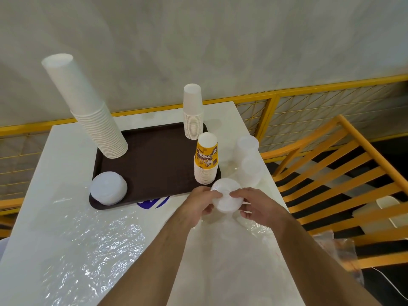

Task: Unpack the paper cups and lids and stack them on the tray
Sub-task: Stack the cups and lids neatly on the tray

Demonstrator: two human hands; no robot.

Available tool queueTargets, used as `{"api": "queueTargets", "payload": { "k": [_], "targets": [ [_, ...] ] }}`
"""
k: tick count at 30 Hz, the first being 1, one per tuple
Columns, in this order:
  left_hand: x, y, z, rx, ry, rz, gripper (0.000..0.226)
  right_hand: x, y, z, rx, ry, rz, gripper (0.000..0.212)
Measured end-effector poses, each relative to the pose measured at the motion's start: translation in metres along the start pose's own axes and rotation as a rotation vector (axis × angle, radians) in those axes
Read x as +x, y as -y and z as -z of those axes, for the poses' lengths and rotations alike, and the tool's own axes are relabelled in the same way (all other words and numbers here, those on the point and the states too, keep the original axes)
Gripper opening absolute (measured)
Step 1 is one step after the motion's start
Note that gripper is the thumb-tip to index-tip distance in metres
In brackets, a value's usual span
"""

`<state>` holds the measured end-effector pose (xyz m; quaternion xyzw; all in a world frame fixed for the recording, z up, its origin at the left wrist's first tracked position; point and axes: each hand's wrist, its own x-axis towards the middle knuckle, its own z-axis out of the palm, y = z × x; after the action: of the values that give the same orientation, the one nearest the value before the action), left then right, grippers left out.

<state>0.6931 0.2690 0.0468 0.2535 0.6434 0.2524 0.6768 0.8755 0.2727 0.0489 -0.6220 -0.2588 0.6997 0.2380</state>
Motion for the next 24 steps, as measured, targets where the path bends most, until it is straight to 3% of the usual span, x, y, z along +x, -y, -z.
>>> {"api": "queueTargets", "payload": {
  "k": [7, 10, 13, 17, 24],
  "targets": [
    [-0.017, -0.003, 0.005, -0.076, 0.097, 0.001, 0.027, -0.008, -0.001, -0.003, 0.207, 0.114, -0.009, 0.069],
    [-0.027, -0.005, 0.008, -0.165, 0.152, 0.001, 0.028, -0.012, -0.001, -0.004, 0.268, 0.177, 0.031, 0.064],
    [-0.038, -0.008, 0.015, -0.227, 0.166, -0.042, 0.031, -0.018, 0.002, -0.009, 0.249, 0.216, 0.076, 0.058],
    [-0.053, -0.016, 0.031, -0.222, 0.147, -0.089, 0.034, -0.031, 0.011, -0.026, 0.134, 0.180, 0.120, 0.076],
    [-0.073, -0.025, 0.083, -0.213, 0.065, -0.199, 0.036, -0.041, 0.024, -0.080, 0.106, 0.250, 0.203, 0.051]
  ]
}}
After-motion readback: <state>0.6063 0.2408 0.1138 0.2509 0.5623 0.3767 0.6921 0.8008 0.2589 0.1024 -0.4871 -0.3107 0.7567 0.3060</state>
